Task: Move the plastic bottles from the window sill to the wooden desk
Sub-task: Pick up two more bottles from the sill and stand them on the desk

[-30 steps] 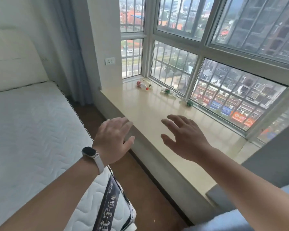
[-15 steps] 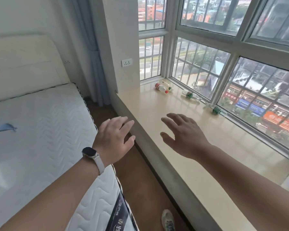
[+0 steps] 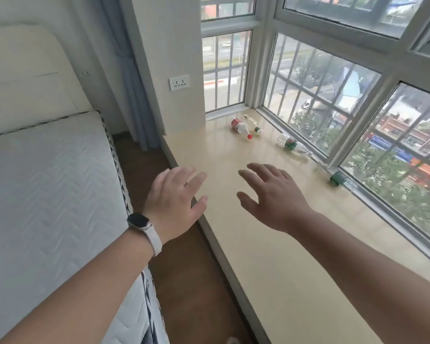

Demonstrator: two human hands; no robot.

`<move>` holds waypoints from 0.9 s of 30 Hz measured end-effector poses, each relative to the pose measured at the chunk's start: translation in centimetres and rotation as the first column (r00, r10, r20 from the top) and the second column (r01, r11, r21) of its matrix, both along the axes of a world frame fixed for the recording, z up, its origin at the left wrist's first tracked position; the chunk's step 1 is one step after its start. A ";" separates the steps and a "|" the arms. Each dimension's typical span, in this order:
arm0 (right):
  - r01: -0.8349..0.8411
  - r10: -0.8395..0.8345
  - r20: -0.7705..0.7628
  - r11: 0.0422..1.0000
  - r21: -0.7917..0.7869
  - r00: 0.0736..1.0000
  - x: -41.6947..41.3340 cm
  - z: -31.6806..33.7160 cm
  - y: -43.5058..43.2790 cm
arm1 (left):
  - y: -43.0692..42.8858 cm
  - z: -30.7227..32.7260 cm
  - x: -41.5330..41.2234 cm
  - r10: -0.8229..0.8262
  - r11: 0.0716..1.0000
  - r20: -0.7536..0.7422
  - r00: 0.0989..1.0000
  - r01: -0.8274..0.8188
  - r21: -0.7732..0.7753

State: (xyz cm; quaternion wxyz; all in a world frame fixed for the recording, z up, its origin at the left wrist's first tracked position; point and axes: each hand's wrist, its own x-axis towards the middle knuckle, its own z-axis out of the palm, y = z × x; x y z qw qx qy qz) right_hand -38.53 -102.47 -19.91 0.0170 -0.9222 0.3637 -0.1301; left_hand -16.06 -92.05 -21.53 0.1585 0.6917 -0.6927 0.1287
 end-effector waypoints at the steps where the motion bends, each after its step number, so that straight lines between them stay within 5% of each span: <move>1: 0.007 -0.007 0.009 1.000 0.002 1.000 -0.1 -0.1 -0.9 | -0.9 0.1 -0.1 0.005 1.000 0.000 1.000 -0.005 0.009; 16: -0.012 0.012 0.022 1.000 -0.006 1.000 6.6 0.6 -8.1 | -7.2 1.6 7.6 0.071 0.997 -0.006 0.997 -0.071 -0.034; 27: 0.036 -0.036 -0.024 0.999 -0.004 0.999 23.9 0.1 -16.0 | -16.6 0.1 24.7 0.011 0.998 -0.038 0.999 -0.013 -0.054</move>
